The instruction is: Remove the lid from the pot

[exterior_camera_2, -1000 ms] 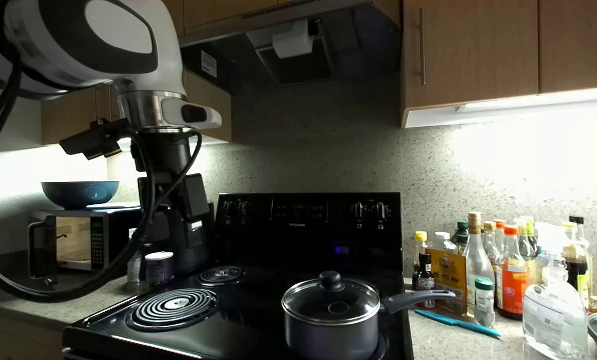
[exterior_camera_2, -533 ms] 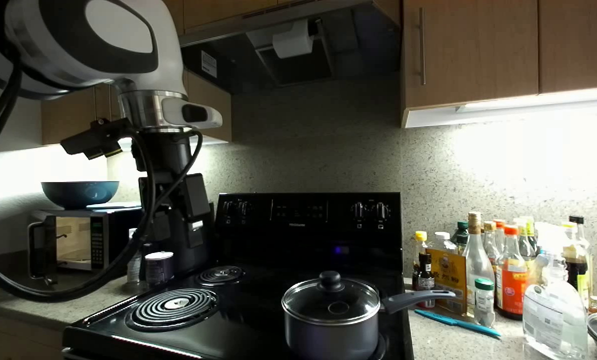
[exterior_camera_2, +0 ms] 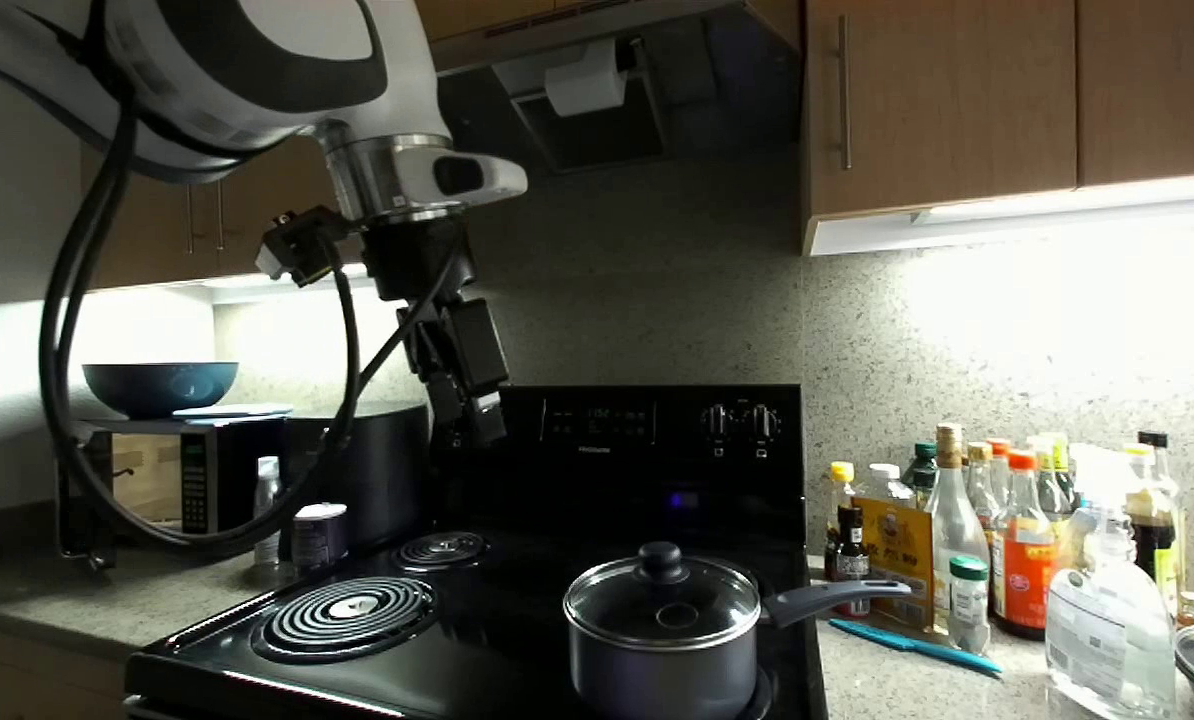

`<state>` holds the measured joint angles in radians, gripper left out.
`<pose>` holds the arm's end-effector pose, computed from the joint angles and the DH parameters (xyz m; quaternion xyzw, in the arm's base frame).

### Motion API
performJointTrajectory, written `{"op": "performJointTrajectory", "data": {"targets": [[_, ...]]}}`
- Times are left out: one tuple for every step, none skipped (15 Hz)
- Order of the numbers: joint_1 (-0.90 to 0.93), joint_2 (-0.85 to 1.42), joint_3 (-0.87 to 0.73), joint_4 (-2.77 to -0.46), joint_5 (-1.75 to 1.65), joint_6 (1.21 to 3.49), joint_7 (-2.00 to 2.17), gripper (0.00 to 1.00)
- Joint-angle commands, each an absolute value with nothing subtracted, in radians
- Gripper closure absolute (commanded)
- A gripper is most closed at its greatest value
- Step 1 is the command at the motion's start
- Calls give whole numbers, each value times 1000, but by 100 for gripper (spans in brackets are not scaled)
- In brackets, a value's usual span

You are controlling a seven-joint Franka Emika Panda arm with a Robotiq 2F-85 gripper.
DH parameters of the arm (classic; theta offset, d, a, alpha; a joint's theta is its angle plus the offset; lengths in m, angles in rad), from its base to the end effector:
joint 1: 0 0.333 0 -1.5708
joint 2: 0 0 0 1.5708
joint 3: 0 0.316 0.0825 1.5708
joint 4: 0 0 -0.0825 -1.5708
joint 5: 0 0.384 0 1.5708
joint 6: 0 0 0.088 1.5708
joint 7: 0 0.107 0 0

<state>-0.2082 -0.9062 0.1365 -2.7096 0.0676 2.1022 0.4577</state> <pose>0.3115 -0.0167 0.5056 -0.9460 0.2880 -0.1486 0.0030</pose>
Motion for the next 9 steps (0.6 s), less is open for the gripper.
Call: {"op": "performJointTrajectory", "data": {"targets": [[-220, -889, 129, -2688, 59, 2104, 481, 0], [-232, -873, 129, -2672, 57, 2104, 493, 0], [-237, -860, 129, -2662, 57, 2104, 500, 0], [-237, -851, 130, -2656, 57, 2104, 505, 0], [-237, -846, 130, -2654, 57, 2104, 508, 0], [-237, -844, 131, -2653, 57, 2105, 509, 0], [-237, -844, 131, -2653, 57, 2105, 509, 0], [-237, -844, 132, -2653, 57, 2105, 509, 0], [-237, -844, 132, -2653, 57, 2105, 510, 0]]}}
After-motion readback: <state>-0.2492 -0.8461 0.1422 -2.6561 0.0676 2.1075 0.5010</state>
